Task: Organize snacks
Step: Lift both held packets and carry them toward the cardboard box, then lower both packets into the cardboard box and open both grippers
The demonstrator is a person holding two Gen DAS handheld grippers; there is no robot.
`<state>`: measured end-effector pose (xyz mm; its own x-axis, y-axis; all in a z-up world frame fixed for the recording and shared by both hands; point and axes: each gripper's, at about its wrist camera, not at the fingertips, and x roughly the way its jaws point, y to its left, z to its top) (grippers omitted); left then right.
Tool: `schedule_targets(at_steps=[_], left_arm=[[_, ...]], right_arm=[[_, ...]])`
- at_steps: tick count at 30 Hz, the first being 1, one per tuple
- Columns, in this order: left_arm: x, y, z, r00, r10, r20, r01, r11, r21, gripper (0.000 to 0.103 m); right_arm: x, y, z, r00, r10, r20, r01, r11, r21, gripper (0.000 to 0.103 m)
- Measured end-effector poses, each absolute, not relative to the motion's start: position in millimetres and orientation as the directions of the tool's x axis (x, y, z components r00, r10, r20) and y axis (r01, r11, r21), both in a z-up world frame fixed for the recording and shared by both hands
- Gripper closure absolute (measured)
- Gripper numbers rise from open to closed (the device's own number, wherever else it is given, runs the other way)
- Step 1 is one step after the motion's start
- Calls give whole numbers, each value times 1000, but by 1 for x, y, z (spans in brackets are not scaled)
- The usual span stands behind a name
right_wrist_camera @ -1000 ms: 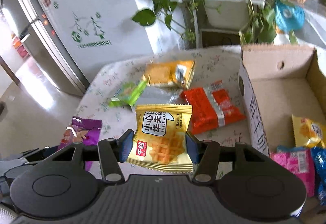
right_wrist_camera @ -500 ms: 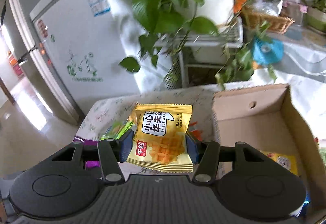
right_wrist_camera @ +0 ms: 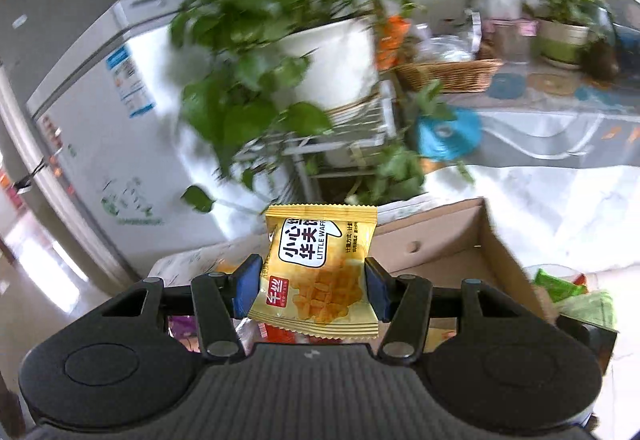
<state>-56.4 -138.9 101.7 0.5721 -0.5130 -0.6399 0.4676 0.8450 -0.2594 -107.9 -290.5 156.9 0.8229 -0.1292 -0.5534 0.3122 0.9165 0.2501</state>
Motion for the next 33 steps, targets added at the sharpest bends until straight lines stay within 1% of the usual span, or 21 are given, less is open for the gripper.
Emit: schedule_targets(at_steps=[5,16,23,24,27,31,33], left_arm=[[-64,-168,105,537,-551,-639,520,813,-264,35],[-79,-225,95,466,-586,-664,583,767,-268,35],[-79,-245,86,435,-599,-672,605,747,-275,35],[-79,-247,86,429,-606,-669,613,740,-277,34],[-82,-249,90,444,-619,-648,619,735,-277,25],[-83,-245,94,450,-632,-631,625,728,-282,24],[-81,-242,95,455,-629,-630,620,732,-282,24]], right_arm=[[-121,-312,162,823,-162,-545,358,893,274,42],[-130,-341,156,786,-210,-582,451,838,307,42],[-130,-350,151,765,-226,-603,492,810,319,42],[-129,-351,151,760,-230,-608,500,805,320,41],[-129,-353,150,753,-238,-613,518,789,331,36],[-130,-354,150,761,-227,-608,515,780,355,30],[-130,-355,150,764,-221,-607,515,775,366,30]])
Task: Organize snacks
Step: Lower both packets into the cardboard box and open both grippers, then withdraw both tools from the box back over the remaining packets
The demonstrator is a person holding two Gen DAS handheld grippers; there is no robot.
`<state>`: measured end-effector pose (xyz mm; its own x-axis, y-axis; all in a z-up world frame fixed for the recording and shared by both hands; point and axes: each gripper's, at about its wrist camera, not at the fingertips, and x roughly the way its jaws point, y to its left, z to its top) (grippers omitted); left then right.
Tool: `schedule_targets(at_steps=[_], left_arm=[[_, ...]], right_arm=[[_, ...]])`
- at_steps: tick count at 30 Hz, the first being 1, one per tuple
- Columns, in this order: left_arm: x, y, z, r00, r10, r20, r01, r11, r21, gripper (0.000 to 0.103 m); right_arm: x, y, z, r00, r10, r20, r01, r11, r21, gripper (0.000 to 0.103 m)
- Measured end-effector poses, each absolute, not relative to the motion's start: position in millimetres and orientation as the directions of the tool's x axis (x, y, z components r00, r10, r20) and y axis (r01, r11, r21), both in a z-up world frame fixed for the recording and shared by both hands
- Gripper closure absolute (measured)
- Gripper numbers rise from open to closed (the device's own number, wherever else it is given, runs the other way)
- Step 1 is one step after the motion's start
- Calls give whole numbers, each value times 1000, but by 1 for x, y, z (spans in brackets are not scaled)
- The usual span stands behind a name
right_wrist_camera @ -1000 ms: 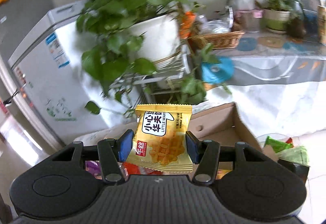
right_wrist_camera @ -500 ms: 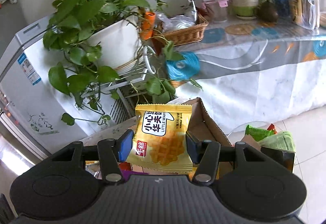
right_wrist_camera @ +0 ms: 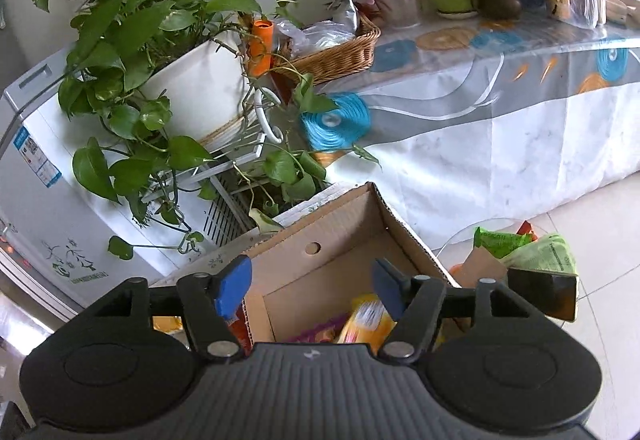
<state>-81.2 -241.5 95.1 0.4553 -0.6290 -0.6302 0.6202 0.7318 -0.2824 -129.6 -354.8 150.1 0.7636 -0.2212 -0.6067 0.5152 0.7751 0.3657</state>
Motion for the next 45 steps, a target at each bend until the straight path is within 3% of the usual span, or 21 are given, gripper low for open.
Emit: schedule_targets(at_steps=[19,45], left_arm=[[-56,-170,88,501,-569,-652,529,798,-290,23],[17,-44,71,596,-357,-719,339,924,-178,19]], right_arm=[[-112,-331,150,795,-132,-593,409,837,363,19],[-67,-259,134,792,19,-610,157,960,233,18]])
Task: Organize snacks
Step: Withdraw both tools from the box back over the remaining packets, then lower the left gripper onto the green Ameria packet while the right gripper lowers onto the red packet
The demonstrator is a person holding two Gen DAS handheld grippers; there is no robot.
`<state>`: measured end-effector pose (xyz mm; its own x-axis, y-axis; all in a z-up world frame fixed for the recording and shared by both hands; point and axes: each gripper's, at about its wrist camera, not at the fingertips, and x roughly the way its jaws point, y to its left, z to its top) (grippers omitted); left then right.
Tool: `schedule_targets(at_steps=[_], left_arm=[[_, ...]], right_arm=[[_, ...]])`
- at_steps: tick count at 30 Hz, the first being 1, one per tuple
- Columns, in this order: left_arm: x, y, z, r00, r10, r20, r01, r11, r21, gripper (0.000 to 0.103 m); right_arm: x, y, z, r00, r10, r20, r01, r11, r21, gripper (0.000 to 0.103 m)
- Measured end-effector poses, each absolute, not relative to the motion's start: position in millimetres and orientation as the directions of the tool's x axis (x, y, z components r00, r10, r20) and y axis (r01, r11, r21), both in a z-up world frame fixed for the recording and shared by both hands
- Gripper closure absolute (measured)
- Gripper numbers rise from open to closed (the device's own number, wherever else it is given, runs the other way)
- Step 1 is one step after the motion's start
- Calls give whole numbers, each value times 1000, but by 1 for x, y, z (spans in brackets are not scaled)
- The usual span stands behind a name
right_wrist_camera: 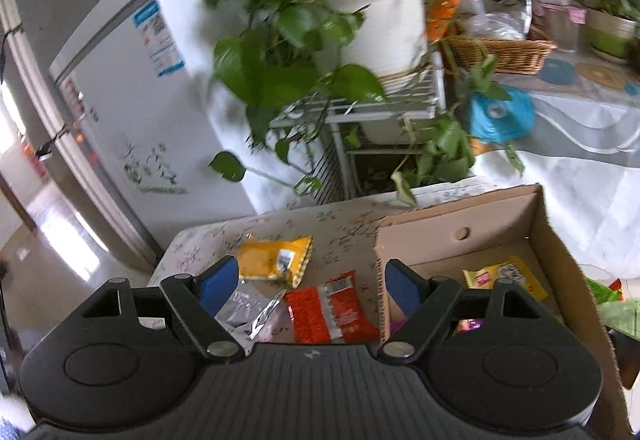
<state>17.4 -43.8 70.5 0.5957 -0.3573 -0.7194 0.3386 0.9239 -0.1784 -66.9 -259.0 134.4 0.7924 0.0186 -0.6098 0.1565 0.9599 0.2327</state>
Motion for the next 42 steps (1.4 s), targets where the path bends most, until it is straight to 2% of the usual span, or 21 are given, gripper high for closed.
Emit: schedule_targets(at_steps=[7,13,23,31,35,38,42], left_arm=[[43,-36,65,610,-317,-726,339,933,-123,19],[72,-35,53,601,-324,-730,322,935,-150,19],[113,-41,24,554,-330,-764,300,936,-186,19],[132,-54,6,512,-351,-784,309,927,-213,19],[137,-54,-2,514,-325,-794,294,936,-193,18],[138,-49,-2,515,-294,-805,286,944,-162,19],[141,-36,-8,499,-260,-827,268,954,-137,20]], right_arm=[[-52,-233,114,773,22,-634,96,984,151,18],[-38,-215,88,750,-7,-661,86,992,87,18],[-7,-205,46,711,-153,-686,185,982,-27,18],[8,-193,25,664,-245,-706,199,969,-148,17],[14,-195,15,625,-223,-749,200,972,-122,14],[14,-190,10,623,-225,-749,179,973,-143,11],[9,-184,10,635,-179,-752,124,984,-129,11]])
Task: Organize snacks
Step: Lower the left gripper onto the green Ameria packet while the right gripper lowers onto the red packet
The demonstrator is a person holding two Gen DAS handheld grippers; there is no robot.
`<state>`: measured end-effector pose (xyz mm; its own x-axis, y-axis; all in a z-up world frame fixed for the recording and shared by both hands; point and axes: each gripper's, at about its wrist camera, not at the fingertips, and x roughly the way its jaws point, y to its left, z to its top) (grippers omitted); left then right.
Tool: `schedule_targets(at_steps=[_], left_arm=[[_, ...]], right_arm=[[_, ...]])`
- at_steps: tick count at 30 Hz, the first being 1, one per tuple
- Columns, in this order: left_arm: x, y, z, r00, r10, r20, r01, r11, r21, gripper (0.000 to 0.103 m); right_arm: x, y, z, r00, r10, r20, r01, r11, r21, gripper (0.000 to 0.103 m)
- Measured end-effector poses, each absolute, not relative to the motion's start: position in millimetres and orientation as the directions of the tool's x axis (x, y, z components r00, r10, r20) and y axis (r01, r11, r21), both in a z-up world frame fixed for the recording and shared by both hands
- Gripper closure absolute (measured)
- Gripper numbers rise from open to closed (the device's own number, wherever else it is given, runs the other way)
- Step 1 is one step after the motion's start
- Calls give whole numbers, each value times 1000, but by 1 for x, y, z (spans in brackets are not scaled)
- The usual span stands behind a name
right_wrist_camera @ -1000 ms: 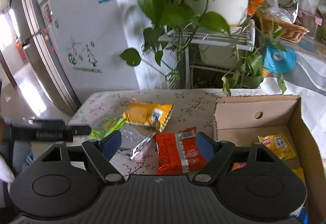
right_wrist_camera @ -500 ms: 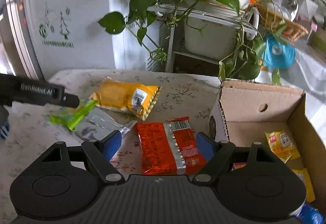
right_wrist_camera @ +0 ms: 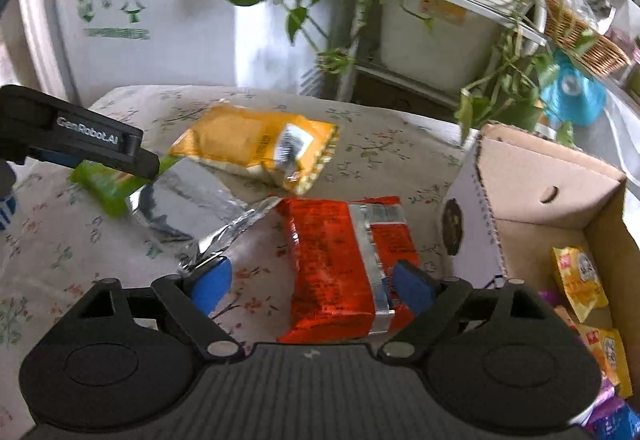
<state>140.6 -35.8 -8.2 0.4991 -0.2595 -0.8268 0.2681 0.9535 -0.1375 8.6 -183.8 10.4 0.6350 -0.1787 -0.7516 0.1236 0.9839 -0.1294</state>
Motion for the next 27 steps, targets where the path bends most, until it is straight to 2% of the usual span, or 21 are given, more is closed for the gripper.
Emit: schedule_targets(at_steps=[3,6,11,15,23,27], left_arm=[[140,-29,-6,509,-228,-830,288,954,-86,20],[145,-17,-5,495,-233,-837,257,960,-116,20],[150,-7,1,489,-277,-827,245,954,-174,20],[149,-12,0,476,-307,-824,268,943,-196,20],[157,-19,-5,496,-297,-816,209,953,-220,19],[163,-22,-9,518,-270,-812,168,963,-212,17]], right_arm=[[5,-178,14,644,-110,-758,73,994,-81,11],[2,-172,20,648,-34,-761,13,999,-34,12],[3,-183,26,669,-134,-731,166,986,-29,12],[10,-201,18,627,-169,-761,307,951,42,12],[24,-203,7,612,-187,-769,327,945,31,12],[22,-203,4,605,-178,-776,315,949,28,21]])
